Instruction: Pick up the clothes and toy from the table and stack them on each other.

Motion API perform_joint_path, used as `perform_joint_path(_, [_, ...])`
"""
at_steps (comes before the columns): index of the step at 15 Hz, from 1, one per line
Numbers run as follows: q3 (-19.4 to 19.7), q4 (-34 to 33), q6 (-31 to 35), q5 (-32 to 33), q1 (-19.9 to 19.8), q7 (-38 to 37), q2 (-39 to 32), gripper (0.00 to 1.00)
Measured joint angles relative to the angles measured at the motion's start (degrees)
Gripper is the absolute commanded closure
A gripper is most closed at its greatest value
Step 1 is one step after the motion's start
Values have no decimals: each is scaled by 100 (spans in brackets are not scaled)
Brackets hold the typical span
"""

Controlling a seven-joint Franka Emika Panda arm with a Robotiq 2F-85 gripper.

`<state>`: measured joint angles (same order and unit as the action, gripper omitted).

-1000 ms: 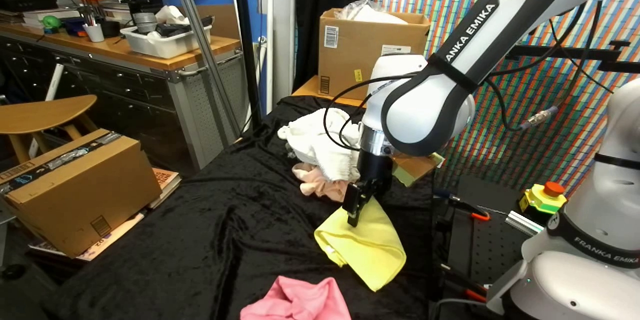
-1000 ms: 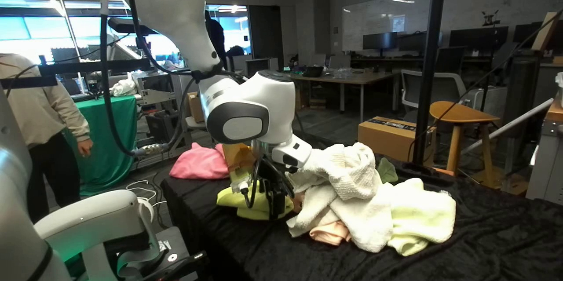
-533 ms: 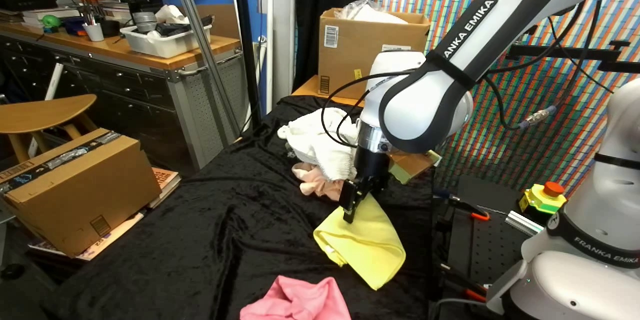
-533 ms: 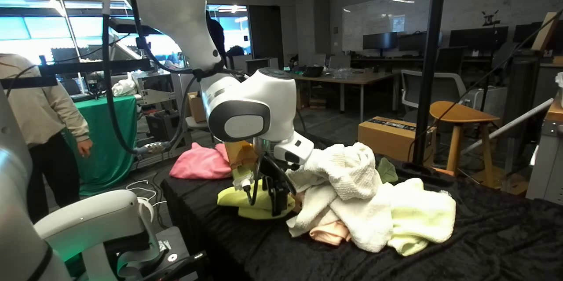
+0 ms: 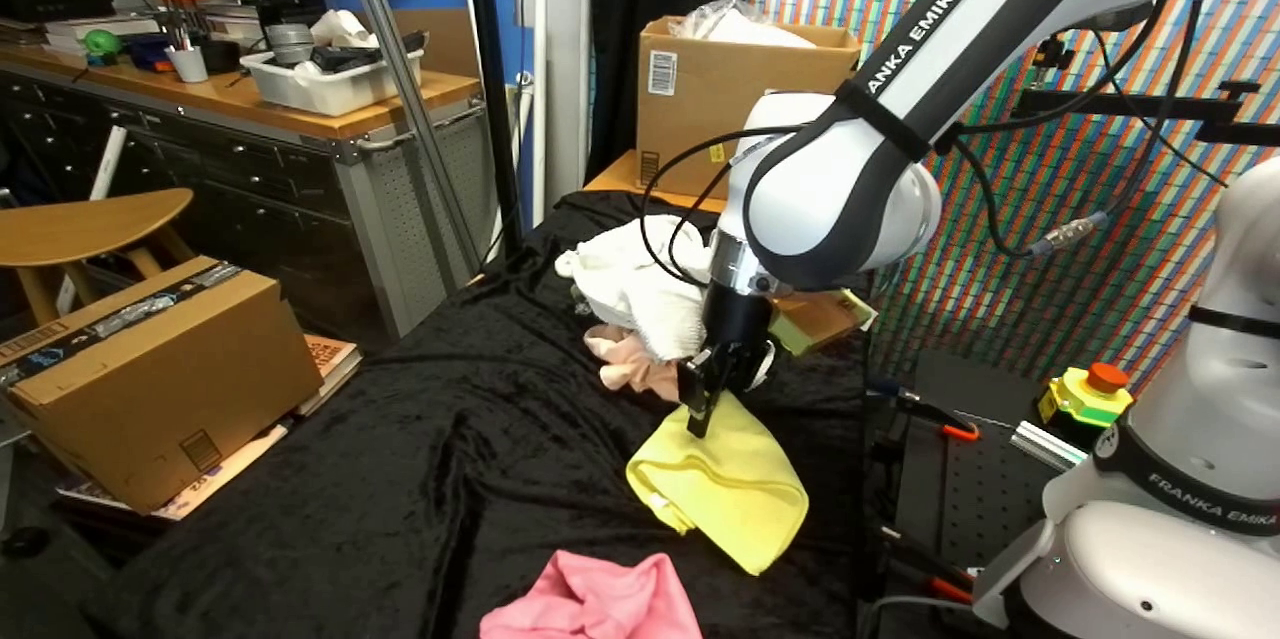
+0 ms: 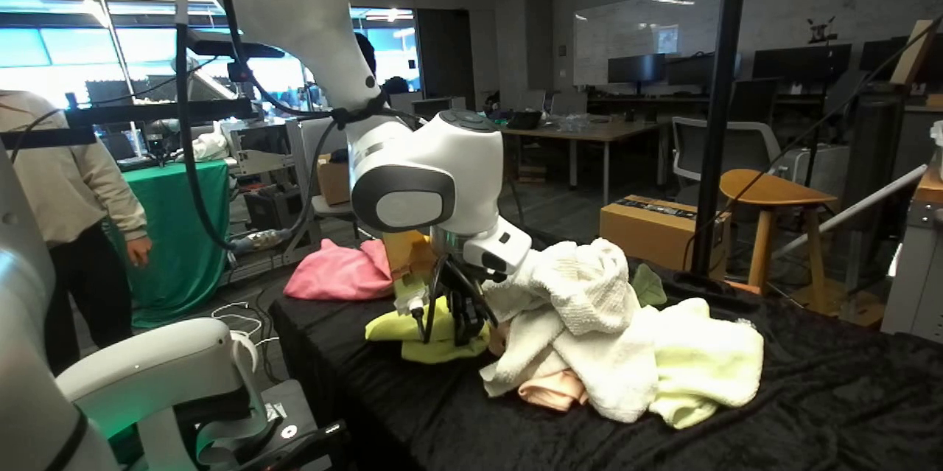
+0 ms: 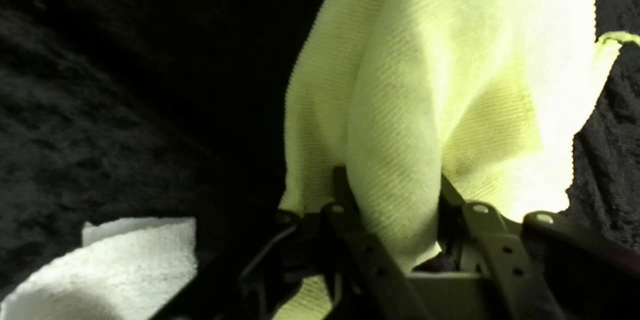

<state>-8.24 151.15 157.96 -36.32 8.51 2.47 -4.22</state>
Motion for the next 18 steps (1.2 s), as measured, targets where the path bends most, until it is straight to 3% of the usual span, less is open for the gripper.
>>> perform_joint_path(2, [0, -22, -5, -26, -19, 86, 3, 96])
perform_joint_path(9, [1, -102, -33, -20, -56, 468, 165, 92])
perform_joint_path(18, [164, -109, -35, 585, -60, 503, 901, 92])
